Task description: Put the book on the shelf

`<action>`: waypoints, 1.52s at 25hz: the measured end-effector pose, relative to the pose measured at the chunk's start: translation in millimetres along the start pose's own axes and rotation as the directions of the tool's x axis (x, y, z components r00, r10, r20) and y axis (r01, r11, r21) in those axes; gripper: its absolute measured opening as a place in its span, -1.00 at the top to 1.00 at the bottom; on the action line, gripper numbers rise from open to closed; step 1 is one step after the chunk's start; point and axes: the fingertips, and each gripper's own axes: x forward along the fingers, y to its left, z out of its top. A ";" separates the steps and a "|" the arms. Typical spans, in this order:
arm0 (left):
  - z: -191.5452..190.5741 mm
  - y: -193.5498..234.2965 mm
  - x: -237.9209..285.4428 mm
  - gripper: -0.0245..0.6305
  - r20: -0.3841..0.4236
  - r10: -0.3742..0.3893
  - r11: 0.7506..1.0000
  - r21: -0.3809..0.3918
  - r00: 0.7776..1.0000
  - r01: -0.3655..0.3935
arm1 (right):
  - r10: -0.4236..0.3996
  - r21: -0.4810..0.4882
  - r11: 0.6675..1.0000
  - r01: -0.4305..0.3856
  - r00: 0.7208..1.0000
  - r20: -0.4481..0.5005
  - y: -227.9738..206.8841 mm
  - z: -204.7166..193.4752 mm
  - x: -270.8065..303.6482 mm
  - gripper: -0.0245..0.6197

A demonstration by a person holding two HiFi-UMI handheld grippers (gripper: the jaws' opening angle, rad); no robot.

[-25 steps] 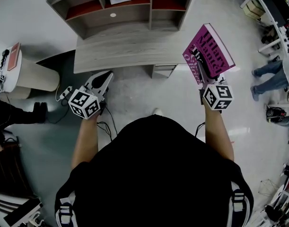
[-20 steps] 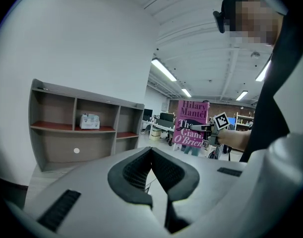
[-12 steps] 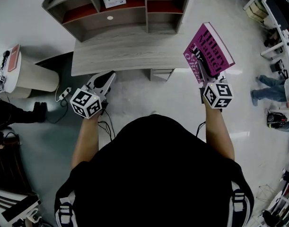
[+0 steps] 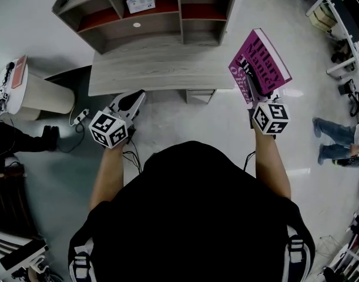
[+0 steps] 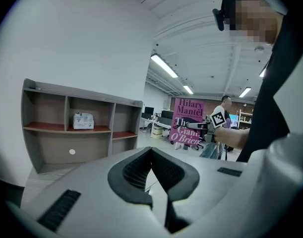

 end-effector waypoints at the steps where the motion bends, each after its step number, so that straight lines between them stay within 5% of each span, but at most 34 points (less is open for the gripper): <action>1: 0.8 -0.7 1.2 0.86 0.001 0.001 1.000 0.000 1.000 -0.001 | 0.002 0.001 1.000 -0.002 1.000 0.000 -1.2 0.3 0.0 0.46; 18: -1.2 -3.1 15.3 0.86 -0.003 -0.003 1.000 -0.013 1.000 0.003 | 0.015 0.002 1.000 -0.015 1.000 -0.015 -14.6 -3.3 12.1 0.47; 38: 1.1 50.7 48.2 0.86 -0.021 -0.054 0.998 -0.034 0.998 0.054 | -0.010 0.017 1.000 0.011 0.999 -0.053 -17.5 -0.9 60.8 0.47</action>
